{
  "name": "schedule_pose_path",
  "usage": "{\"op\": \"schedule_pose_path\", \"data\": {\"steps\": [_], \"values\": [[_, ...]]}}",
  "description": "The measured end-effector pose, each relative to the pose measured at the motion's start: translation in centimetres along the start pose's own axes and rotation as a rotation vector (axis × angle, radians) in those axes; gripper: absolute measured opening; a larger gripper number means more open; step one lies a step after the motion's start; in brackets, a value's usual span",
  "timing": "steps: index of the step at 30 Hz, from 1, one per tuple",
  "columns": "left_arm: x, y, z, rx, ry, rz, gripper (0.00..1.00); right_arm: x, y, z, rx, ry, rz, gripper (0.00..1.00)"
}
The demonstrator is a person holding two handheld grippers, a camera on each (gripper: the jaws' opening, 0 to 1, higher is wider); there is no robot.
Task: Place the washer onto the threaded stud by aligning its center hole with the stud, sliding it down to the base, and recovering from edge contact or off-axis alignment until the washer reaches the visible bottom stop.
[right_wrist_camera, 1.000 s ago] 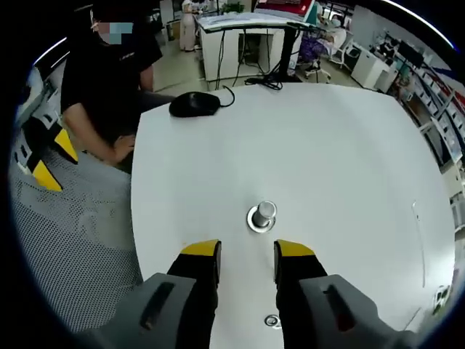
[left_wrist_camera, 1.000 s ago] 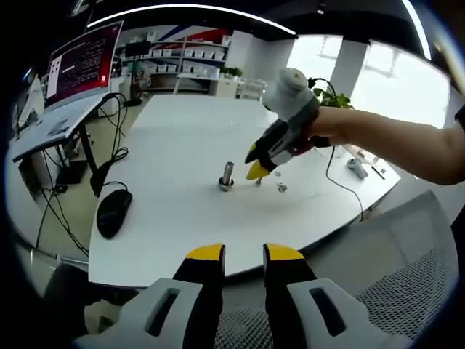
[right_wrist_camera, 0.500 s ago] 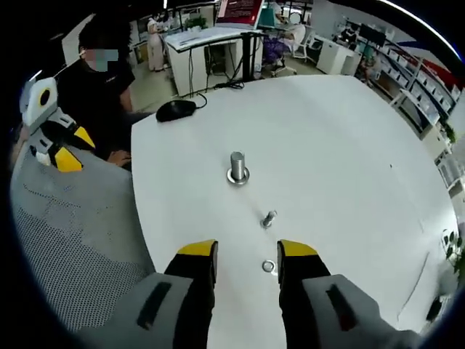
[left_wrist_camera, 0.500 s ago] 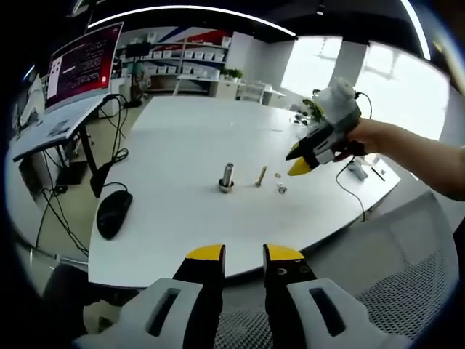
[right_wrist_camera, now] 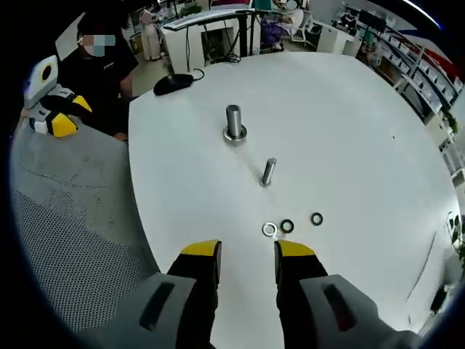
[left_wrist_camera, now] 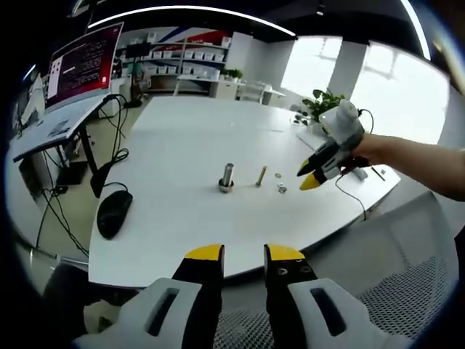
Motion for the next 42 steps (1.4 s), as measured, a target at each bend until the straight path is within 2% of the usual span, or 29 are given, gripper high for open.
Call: {"op": "schedule_pose_path", "data": {"steps": [5,13,15,19,23,24,25,27,29,31,34,38,42], "values": [[0.0,0.0,0.0,-0.002,-0.001,-0.001,0.20,0.4,1.6,0.9,-0.001,0.040,-0.027,0.30],[0.0,0.0,0.0,-0.004,-0.002,-0.003,0.20,0.4,2.6,0.9,0.002,0.031,-0.043,0.30],[0.0,0.1,0.0,-0.004,-0.001,-0.005,0.20,0.4,3.0,1.7,0.002,0.022,-0.043,0.29],[0.0,0.1,0.0,-0.004,-0.003,-0.004,0.20,0.4,3.3,2.1,-0.002,0.038,-0.042,0.29],[-0.1,0.1,0.0,-0.003,-0.001,-0.007,0.20,0.8,3.2,2.8,0.024,0.051,-0.040,0.29],[-0.1,0.1,0.0,-0.003,-0.001,-0.006,0.20,1.2,3.4,3.9,0.046,0.049,-0.042,0.29],[0.0,0.1,0.0,-0.003,-0.002,-0.006,0.20,1.3,3.5,4.0,0.049,0.047,-0.045,0.28],[0.0,0.1,-0.1,-0.004,-0.002,-0.005,0.20,2.0,3.1,3.7,0.049,-0.012,-0.067,0.28],[-0.1,0.2,-0.1,-0.004,-0.004,-0.005,0.20,2.6,2.6,3.3,0.046,-0.012,-0.068,0.28],[-0.1,0.2,-0.1,-0.005,-0.005,-0.005,0.20,2.8,2.7,4.0,0.043,0.000,-0.063,0.26],[-0.1,0.2,-0.1,-0.006,-0.007,-0.004,0.20,2.6,3.1,4.3,0.002,-0.010,-0.046,0.25],[-0.1,0.2,-0.1,-0.007,-0.008,-0.004,0.20,2.6,3.7,4.2,0.007,-0.018,-0.098,0.25],[-0.1,0.1,0.0,-0.008,-0.008,-0.004,0.19,1.7,4.1,4.1,-0.005,-0.031,-0.078,0.23]]}}
Point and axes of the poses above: the point that each gripper's makers call its tool centre point, and the gripper's own axes: y roughly forward along the fingers, z roughly to its right, x roughly out of its underside, the point moved 8 cm from there along -y, roughly backward along the fingers, and after that the axes turned 10 degrees about -x, right-handed, at the moved point
